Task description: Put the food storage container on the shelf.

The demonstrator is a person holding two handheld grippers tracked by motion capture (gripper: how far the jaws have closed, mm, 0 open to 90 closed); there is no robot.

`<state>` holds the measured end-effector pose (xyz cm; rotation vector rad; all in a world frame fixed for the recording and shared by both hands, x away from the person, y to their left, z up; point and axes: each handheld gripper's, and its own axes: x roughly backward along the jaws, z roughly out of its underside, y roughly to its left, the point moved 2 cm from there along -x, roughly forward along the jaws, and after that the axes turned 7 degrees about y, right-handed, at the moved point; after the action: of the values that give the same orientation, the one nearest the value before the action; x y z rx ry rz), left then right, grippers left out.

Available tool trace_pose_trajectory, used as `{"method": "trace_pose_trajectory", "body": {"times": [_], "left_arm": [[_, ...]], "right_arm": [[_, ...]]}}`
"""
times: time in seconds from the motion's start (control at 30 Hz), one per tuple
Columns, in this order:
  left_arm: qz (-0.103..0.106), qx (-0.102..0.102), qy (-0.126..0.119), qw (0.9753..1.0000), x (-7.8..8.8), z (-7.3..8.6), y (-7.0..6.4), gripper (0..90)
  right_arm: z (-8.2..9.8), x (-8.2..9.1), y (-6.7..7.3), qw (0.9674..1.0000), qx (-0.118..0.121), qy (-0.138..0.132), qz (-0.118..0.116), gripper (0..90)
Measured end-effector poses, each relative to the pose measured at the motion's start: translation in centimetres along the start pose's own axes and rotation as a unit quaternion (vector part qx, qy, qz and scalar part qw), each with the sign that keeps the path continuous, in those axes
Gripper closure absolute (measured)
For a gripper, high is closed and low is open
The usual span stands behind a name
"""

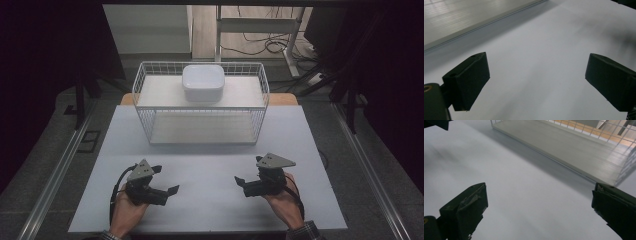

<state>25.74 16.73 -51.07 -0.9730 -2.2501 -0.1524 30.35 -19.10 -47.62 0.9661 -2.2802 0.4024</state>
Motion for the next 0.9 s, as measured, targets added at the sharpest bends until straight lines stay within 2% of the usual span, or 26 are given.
{"method": "trace_pose_trajectory", "body": {"times": [0.47, 0.63, 0.9], "left_arm": [[-0.015, 0.014, -0.002, 0.9998, 1.7, 1.9, 0.6, 5.1], [-0.023, 0.019, 0.001, 0.9996, 2.3, 2.5, 0.8, 5.1], [-0.043, 0.027, 0.005, 0.9987, 3.6, 3.9, 1.2, 5.1]], "right_arm": [[1.9, 2.0, -0.9, 0.9998, -0.011, -0.005, 0.018, 0.8], [2.7, 2.7, -1.3, 0.9994, -0.02, 0.0, 0.028, 0.9], [4.3, 3.8, -2.0, 0.998, -0.029, 0.007, 0.057, 1.0]]}}
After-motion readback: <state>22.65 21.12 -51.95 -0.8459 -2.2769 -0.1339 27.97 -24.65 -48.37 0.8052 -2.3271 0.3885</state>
